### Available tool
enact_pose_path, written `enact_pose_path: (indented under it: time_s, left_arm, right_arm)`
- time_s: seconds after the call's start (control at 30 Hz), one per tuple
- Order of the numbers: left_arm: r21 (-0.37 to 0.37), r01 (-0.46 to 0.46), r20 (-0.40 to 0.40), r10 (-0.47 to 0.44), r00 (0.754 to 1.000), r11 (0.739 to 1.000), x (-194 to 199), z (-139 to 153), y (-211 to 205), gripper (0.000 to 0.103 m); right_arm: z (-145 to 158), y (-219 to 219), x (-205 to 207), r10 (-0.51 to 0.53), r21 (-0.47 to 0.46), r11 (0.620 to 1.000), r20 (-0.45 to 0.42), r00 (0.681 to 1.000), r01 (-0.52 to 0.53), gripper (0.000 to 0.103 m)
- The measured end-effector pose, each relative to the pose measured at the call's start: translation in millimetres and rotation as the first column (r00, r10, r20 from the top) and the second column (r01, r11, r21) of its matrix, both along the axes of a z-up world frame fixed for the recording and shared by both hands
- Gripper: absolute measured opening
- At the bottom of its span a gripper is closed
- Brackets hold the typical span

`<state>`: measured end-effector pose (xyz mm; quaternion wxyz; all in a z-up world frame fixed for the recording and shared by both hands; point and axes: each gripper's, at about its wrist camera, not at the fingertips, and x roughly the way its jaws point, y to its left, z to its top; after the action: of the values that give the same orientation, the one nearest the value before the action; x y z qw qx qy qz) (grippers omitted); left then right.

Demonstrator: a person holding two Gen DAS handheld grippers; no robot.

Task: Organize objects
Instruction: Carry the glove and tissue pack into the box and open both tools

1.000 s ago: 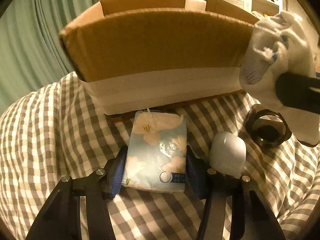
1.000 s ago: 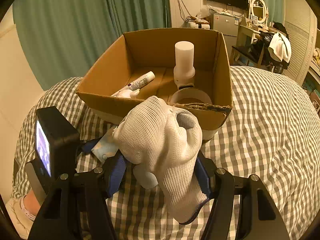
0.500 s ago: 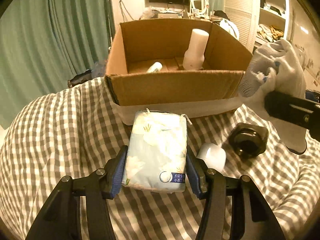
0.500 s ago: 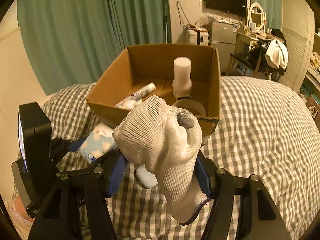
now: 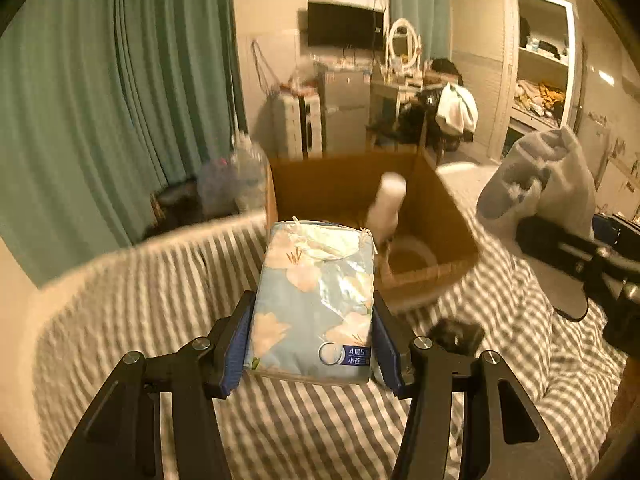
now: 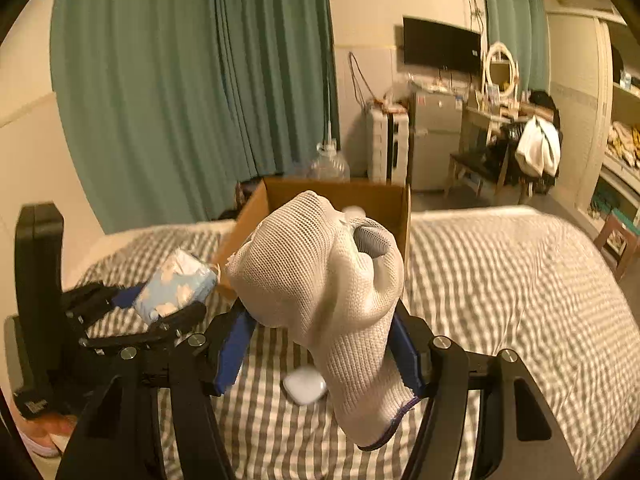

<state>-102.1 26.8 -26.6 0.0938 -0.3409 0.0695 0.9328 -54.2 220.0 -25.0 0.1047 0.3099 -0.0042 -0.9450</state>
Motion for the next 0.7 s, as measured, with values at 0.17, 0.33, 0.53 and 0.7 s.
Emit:
enact_pose_path:
  time_s: [0.17,0.33,0.53,0.7]
  left_arm:
    - [-0.028,0.024,-0.070,-0.026,0.997,0.999,-17.6,43.5,8.9,0.055]
    - [-0.045,0.015,-0.109,-0.020,0.994,0.999,-50.3,60.3,15.7,0.055]
    - [-0.029,0.005,-0.079,-0.007,0.997,1.000,-101.2,54.2,17.4,0.055]
    - [-0.066,0.006,-0.022,-0.007,1.000,0.998,-137.2,26.2,26.3,0.055]
  right_arm:
    - [36.2,-5.6,-13.1,0.034,-0.032,0.999,-0.061,0.998,-0.036,0.062]
    - [46.4,-2.2,-49.0,0.051,-0.095,0.994,-0.046,0.998,-0.055,0.062]
    - [18.3,8.7,-112.1,0.016,-0.080,0.997,0.075,0.997,-0.010,0.062]
    - [-17.7,19.0,-146.5,0.020,-0.104,0.995,0.155,0.988,-0.004,0.062]
